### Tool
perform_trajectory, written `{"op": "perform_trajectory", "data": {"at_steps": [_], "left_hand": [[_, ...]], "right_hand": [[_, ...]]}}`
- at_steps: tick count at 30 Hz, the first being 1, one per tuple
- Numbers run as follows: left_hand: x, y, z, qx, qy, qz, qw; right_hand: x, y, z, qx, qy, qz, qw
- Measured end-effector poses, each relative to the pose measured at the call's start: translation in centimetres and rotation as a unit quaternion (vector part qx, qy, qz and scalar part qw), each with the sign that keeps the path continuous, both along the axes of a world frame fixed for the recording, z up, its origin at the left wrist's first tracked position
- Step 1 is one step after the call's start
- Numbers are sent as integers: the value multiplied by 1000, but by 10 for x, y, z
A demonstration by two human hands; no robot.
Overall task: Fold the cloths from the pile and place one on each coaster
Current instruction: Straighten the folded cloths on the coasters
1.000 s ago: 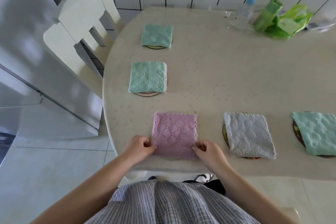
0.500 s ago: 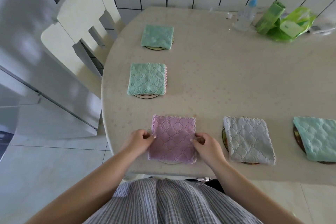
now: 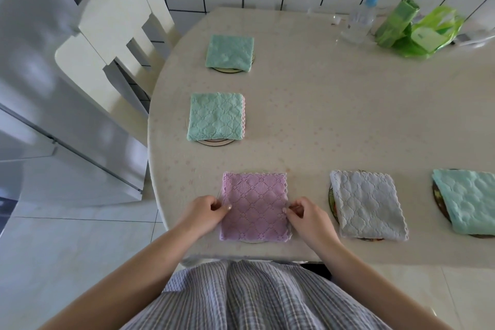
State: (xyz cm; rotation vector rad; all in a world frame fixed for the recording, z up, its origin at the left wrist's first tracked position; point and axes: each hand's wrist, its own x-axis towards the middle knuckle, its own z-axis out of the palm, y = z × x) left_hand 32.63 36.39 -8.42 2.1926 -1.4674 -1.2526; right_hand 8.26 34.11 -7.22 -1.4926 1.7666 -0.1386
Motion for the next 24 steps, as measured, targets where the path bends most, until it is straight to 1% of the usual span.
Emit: {"op": "perform_trajectory", "data": {"at_steps": [3,9,11,13,15,18,21,24], "left_hand": [[2,8,0,19,-12,-47,999],[5,9,-2,18,-7,-64,998],[9,7,1,14,4,-79,997],[15,3,4,8,28,-67,997],[25,-7,6,-5,72,9,997],[42,-28,10,-29,141,173,974],[58,-54,16,-41,156,258,952],[76,-77,19,-61,139,314,937]], "right_hand": [[-5,9,1,11,12,15,1000],[-2,17,1,24,20,10,999],[-2,16,2,25,12,-3,1000],[-4,14,6,12,-1,-25,1000],[-4,6,11,-4,-19,-49,999],[3,-15,17,-10,-54,-53,997],[19,-46,20,-19,-96,-42,994],[40,-80,19,-19,-122,-12,992]]}}
